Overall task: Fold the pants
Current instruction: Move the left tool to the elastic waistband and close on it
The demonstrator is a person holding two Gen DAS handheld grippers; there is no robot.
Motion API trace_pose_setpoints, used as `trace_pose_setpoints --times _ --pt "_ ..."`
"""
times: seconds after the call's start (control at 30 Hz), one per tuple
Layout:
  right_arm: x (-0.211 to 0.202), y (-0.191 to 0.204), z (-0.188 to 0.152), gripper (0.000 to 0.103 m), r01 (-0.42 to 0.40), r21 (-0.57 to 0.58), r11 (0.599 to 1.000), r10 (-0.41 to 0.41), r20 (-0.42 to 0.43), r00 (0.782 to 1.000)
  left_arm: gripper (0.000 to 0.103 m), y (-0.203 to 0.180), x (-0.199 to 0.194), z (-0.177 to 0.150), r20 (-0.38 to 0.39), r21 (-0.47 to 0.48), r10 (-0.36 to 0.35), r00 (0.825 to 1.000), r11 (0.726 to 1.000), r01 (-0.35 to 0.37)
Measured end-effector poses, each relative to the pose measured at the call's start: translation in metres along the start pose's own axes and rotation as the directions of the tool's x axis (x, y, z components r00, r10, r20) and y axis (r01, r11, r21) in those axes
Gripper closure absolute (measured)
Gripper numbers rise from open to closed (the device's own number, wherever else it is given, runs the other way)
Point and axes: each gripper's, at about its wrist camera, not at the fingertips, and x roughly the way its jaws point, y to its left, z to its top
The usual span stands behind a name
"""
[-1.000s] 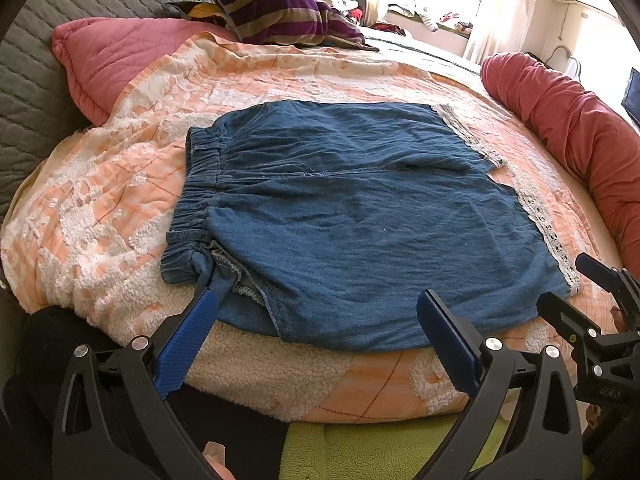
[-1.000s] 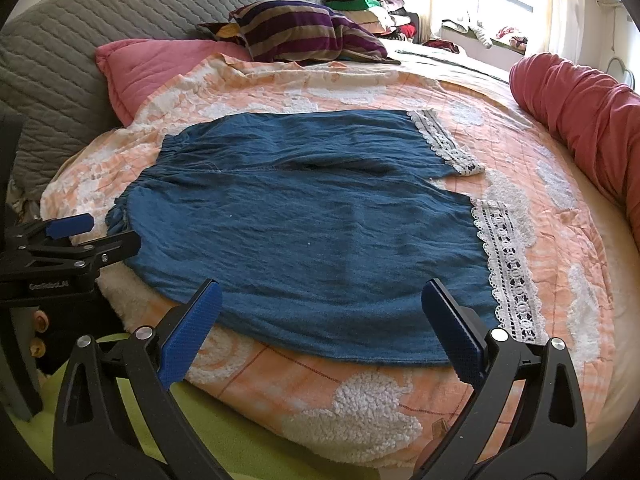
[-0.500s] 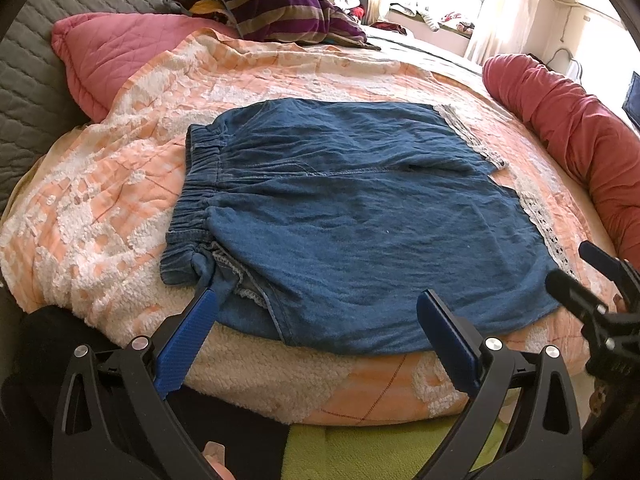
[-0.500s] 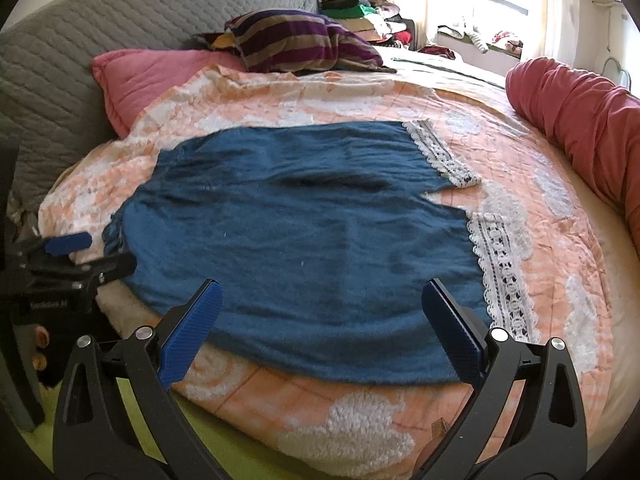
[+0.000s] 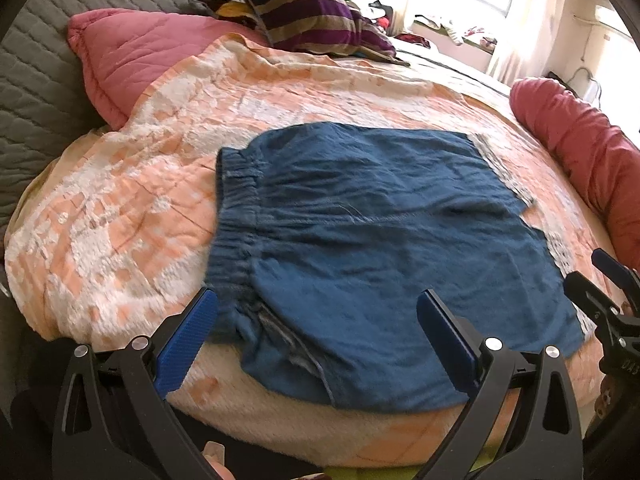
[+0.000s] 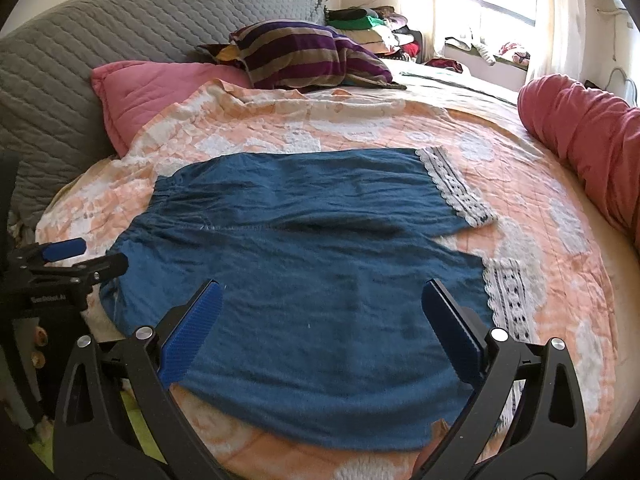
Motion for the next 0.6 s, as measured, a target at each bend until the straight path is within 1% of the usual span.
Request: trace_pose_setpoints --times 0.27,0.33,0.4,0.6 --pt "0.029 0.004 0.026 0.009 0.002 -0.018 1.000 -0.002 0.007 1.000 0.004 0.015 0.021 0.023 -0.016 -0.012 0.012 1.000 1.000 -0.012" --pt "0.037 0.005 0.031 0.009 0.005 -0.025 1.000 -0.005 -0.003 1.000 0.004 0.020 0.027 0.029 -0.021 -0.019 0.013 1.000 1.000 -0.013" --pt "0.047 0.005 0.038 0.009 -0.010 -0.023 1.000 0.010 -0.019 1.000 0.004 0.025 0.034 0.035 -0.027 -0.022 0.020 0.999 1.000 -0.021" --pt "0.078 0.008 0.063 0.009 0.001 -0.102 0.995 -0.004 -0.026 1.000 0.004 0.048 0.057 0.057 -0.047 -0.055 0.049 0.998 0.997 -0.052"
